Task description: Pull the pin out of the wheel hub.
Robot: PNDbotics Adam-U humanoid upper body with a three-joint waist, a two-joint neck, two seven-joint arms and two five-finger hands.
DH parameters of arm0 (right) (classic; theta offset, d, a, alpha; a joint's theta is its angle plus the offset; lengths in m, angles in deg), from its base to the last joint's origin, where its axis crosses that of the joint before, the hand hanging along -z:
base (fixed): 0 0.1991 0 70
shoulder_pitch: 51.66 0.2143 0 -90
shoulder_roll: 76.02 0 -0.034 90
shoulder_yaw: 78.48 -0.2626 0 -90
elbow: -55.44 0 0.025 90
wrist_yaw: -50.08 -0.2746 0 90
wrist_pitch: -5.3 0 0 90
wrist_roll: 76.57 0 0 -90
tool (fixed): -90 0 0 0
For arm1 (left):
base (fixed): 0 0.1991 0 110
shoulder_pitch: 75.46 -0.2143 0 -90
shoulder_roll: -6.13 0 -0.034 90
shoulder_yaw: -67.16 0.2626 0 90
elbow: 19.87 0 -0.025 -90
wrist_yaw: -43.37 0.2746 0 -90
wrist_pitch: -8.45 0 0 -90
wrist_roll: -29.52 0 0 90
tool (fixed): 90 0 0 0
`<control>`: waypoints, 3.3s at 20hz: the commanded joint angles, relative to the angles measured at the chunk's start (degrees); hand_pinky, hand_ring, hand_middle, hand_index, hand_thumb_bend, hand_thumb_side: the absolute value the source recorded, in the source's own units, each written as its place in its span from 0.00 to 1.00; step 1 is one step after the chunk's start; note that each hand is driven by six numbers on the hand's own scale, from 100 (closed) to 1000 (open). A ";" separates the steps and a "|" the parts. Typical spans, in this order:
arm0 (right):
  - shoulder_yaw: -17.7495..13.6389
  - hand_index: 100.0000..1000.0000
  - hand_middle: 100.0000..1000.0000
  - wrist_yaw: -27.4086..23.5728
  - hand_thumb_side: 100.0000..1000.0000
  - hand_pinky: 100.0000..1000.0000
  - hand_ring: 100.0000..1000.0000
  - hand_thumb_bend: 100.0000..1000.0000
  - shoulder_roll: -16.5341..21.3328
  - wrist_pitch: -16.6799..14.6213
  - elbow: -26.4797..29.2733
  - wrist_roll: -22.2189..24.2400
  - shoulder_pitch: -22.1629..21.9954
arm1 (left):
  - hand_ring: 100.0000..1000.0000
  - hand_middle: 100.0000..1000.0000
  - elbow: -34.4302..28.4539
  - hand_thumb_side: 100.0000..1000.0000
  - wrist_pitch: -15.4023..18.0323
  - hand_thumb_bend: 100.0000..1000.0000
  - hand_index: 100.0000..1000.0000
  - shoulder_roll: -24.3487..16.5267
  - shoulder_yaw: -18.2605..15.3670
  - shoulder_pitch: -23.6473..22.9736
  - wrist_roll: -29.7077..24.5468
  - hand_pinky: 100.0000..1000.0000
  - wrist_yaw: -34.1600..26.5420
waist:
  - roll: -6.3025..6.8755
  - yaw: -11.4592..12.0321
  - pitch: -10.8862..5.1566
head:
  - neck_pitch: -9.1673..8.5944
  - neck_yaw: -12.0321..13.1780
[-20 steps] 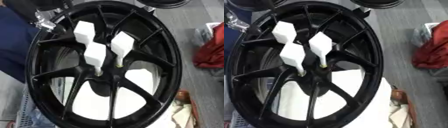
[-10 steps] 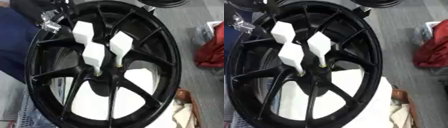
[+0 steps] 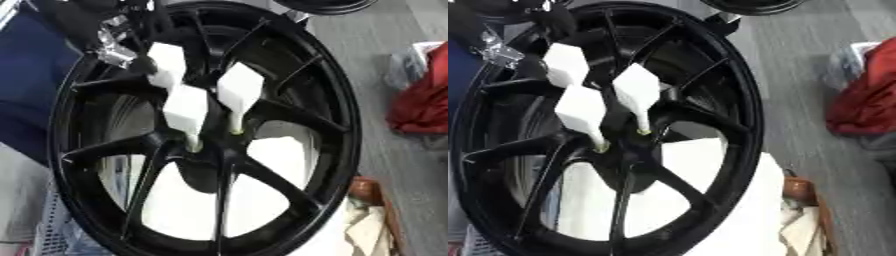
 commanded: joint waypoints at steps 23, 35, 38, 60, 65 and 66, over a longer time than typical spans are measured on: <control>-0.90 0.74 0.64 -1.08 0.40 0.83 0.75 0.00 0.50 -0.15 -1.20 -1.64 0.43 | 0.73 0.66 0.50 0.49 0.29 0.30 0.75 0.51 0.53 0.44 0.02 0.77 0.11 | -0.44 -0.19 -0.80 | -1.01 0.74; -1.06 0.74 0.64 -1.21 0.42 0.83 0.75 0.00 0.45 -0.18 -1.63 -1.87 0.00 | 0.51 0.37 0.08 0.36 -1.61 0.06 0.52 0.44 -1.86 0.34 0.02 0.67 -1.94 | -0.57 -0.27 -1.17 | -0.95 0.52; -1.08 0.74 0.64 -1.15 0.42 0.83 0.75 0.00 0.44 -0.20 -1.71 -1.90 -0.10 | 0.48 0.33 -0.42 0.37 -2.68 0.08 0.47 0.18 -3.50 0.61 0.02 0.65 -2.93 | -0.58 -0.19 -1.26 | -0.89 0.45; -2.60 0.74 0.64 -1.32 0.43 0.83 0.75 0.00 2.52 -0.15 -1.80 -3.14 -2.51 | 0.49 0.34 3.69 0.44 -5.85 0.03 0.49 -18.52 -26.00 -8.40 14.63 0.67 -7.75 | -0.61 2.88 -2.06 | 0.70 -2.11; -2.73 0.74 0.64 -1.35 0.43 0.83 0.75 0.00 2.81 -0.09 -1.88 -3.26 -2.91 | 0.49 0.35 5.85 0.46 -5.52 0.02 0.49 -20.23 -28.03 -9.88 16.05 0.67 -7.64 | -0.74 3.48 -2.19 | 0.77 -2.71; -2.88 0.74 0.64 -1.36 0.43 0.83 0.75 0.00 3.01 -0.08 -1.91 -3.36 -3.23 | 0.49 0.35 6.93 0.46 -6.12 0.02 0.49 -21.28 -29.09 -10.85 16.71 0.67 -7.20 | -0.86 3.82 -2.25 | 0.79 -3.03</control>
